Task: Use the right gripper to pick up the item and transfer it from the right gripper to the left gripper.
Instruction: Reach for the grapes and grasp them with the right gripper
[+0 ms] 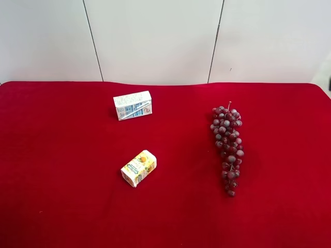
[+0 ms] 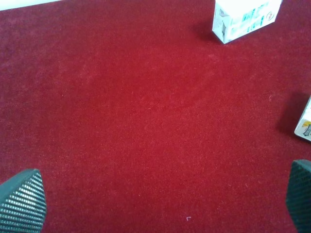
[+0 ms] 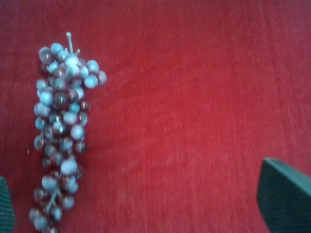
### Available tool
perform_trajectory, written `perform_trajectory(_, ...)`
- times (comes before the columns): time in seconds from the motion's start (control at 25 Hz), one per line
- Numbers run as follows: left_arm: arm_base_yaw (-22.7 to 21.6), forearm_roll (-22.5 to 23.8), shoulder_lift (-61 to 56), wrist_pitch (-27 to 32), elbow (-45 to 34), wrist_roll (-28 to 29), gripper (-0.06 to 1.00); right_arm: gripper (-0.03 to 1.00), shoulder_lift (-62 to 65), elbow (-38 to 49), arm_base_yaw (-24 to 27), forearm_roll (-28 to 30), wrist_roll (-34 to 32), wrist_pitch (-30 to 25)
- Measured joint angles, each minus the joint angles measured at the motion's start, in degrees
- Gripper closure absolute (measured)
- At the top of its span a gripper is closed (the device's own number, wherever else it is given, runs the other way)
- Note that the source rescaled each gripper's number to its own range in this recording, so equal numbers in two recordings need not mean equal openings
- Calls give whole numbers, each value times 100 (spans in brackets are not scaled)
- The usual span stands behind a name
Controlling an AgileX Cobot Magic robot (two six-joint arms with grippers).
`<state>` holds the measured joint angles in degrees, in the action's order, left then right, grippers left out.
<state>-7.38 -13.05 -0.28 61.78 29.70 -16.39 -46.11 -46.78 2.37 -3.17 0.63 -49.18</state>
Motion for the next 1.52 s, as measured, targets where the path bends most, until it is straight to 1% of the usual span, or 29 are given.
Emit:
perform_trajectory(0.12, 0, 0, 0, 0, 0, 0, -5, -3, -840, -442, 0, 0, -12, 174)
perform_trajectory(0.24, 0, 0, 0, 0, 0, 0, -5, -3, -1603, -703, 0, -3, -12, 341)
perform_trajectory(0.32, 0, 0, 0, 0, 0, 0, -5, -3, -2048, -807, 0, -33, -12, 523)
perform_trajectory(0.44, 0, 0, 0, 0, 0, 0, -5, -3, -2592, -829, 0, -280, 50, 927)
perform_trajectory(0.52, 0, 0, 0, 0, 0, 0, -5, -3, -2862, -829, 0, -546, 181, 1226)
perform_trajectory(0.68, 0, 0, 0, 0, 0, 0, -5, -3, -3304, -832, 0, -1488, 888, 1641)
perform_trajectory(0.76, 0, 0, 0, 0, 0, 0, -5, -3, -3485, -832, -33, -1988, 1348, 1659)
perform_trajectory(0.84, 0, 0, 0, 0, 0, 0, -5, -3, -3643, -832, -167, -2367, 1787, 1653)
perform_trajectory(0.96, 0, 0, 0, 0, 0, 0, -5, -3, -3759, -832, -612, -2549, 2065, 1653)
perform_trajectory(1.08, 0, 0, 0, 0, 0, 0, -5, -3, -3819, -832, -1100, -2548, 2010, 1633)
perform_trajectory(1.24, 0, 0, 0, 0, 0, 0, -5, -3, -3904, -832, -1726, -2258, 1605, 1596)
perform_trajectory(1.4, 0, 0, 0, 0, 0, 0, -5, -3, -4080, -832, -2005, -1758, 1059, 1293)
perform_trajectory(1.52, 0, 0, 0, 0, 0, 0, -6, -3, -4251, -832, -2133, -1594, 858, 1072)
